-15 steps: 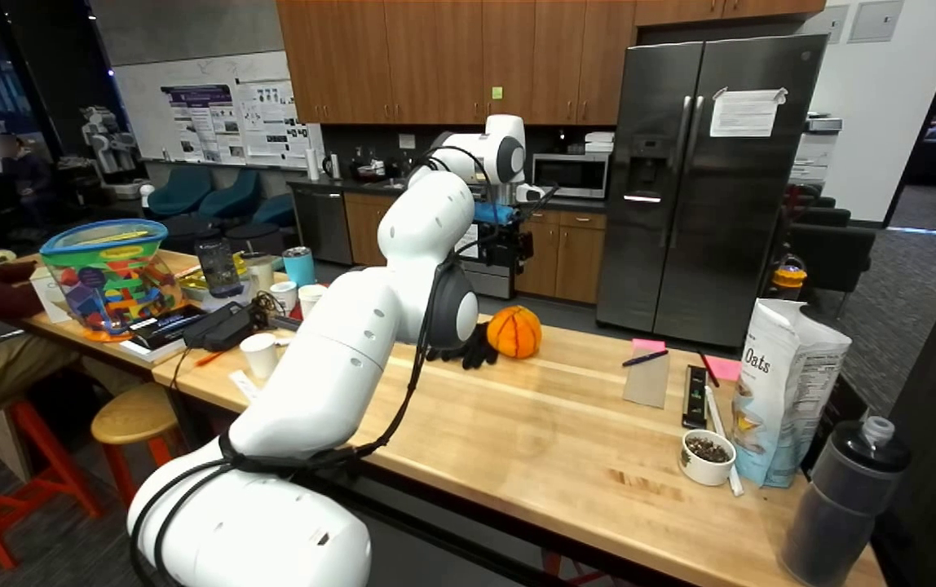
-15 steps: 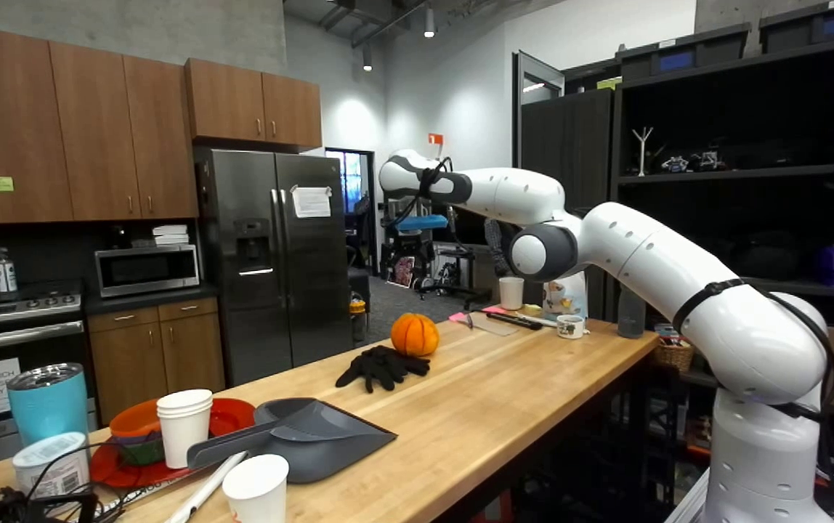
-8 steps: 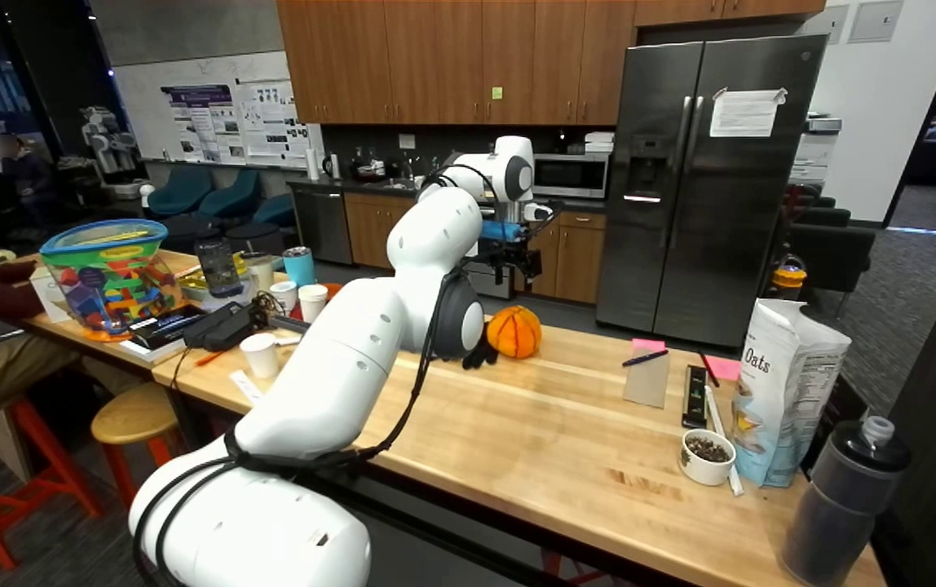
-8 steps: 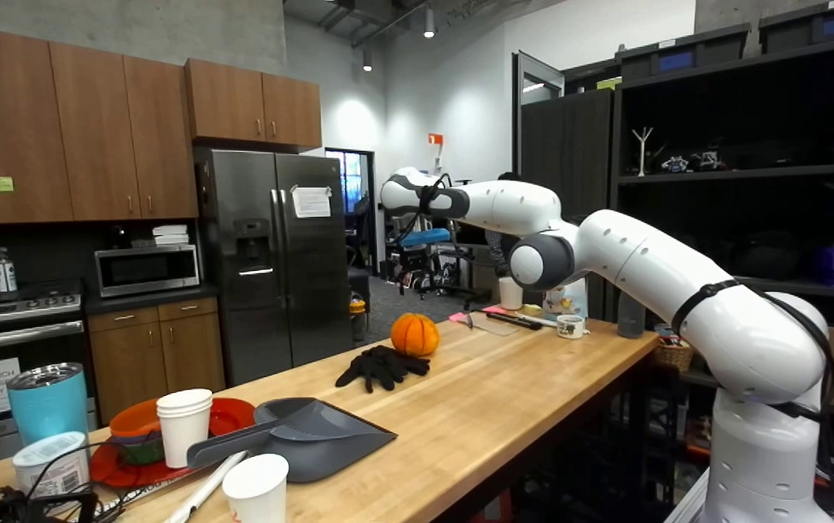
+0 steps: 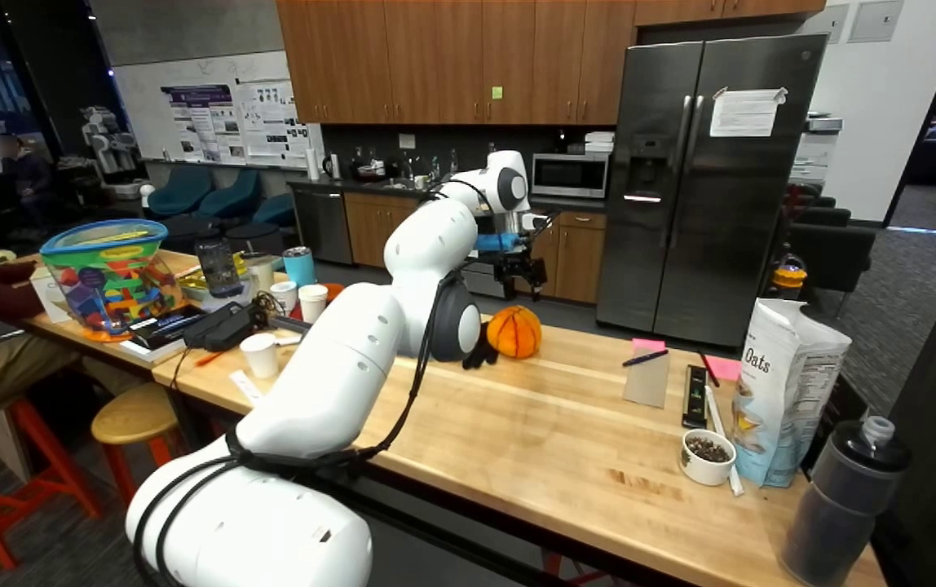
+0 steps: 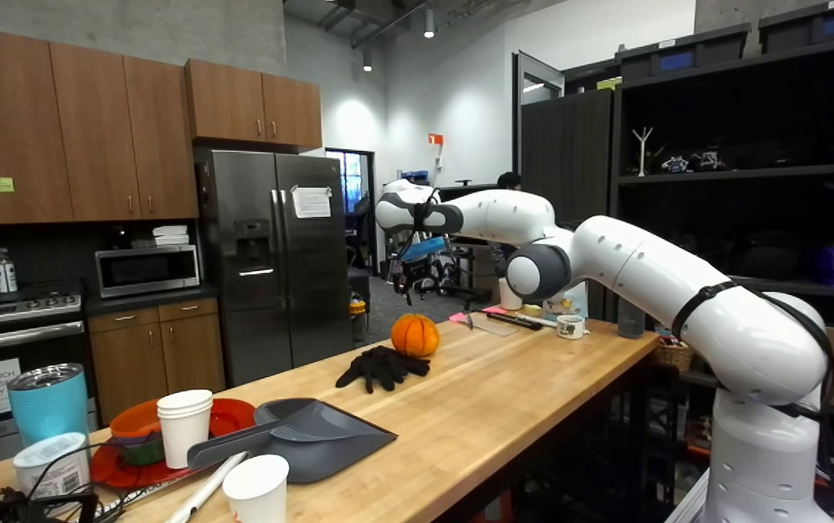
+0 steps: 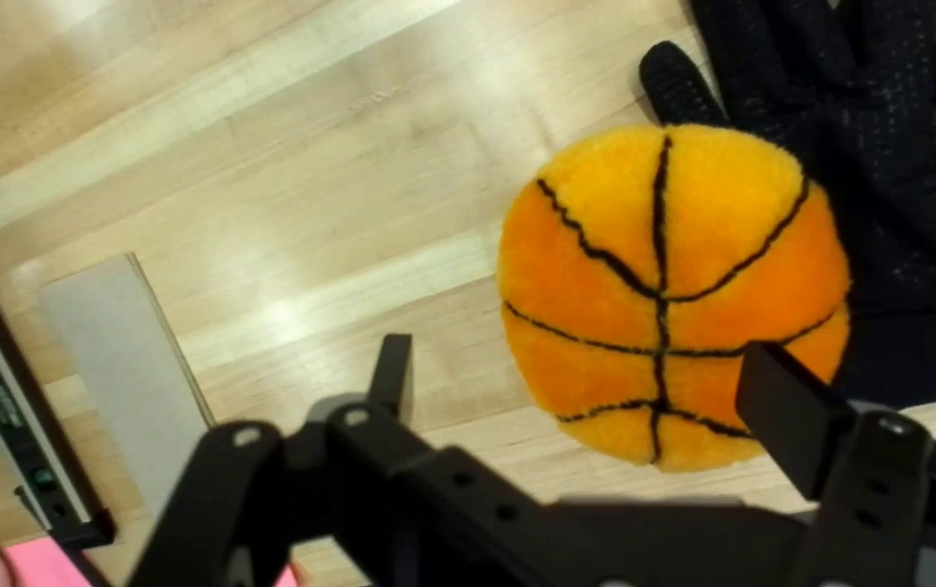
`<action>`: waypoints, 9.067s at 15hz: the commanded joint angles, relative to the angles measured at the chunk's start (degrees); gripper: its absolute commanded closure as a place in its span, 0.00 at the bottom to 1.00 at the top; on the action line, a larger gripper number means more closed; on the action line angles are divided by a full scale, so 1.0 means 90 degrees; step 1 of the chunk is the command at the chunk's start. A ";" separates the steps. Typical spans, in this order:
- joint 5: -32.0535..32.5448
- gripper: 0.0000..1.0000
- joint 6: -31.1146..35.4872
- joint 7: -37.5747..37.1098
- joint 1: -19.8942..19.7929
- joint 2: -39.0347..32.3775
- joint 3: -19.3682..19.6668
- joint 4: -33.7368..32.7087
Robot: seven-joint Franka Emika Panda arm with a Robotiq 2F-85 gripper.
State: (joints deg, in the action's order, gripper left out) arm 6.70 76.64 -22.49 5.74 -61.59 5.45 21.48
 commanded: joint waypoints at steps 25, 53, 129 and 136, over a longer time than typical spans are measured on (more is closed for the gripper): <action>-0.0627 0.00 0.0123 0.0846 -0.0288 -0.0395 -0.0438 -0.0114; -0.0267 0.97 0.0255 0.0718 -0.0143 -0.0292 -0.0174 0.0082; 0.5127 0.97 0.0073 0.4815 0.4665 0.2760 0.0608 0.0117; 0.4041 0.97 -0.0447 0.3175 0.4461 0.3396 0.0143 0.0010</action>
State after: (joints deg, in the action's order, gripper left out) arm 47.64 74.45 10.54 47.40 -34.68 8.73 20.85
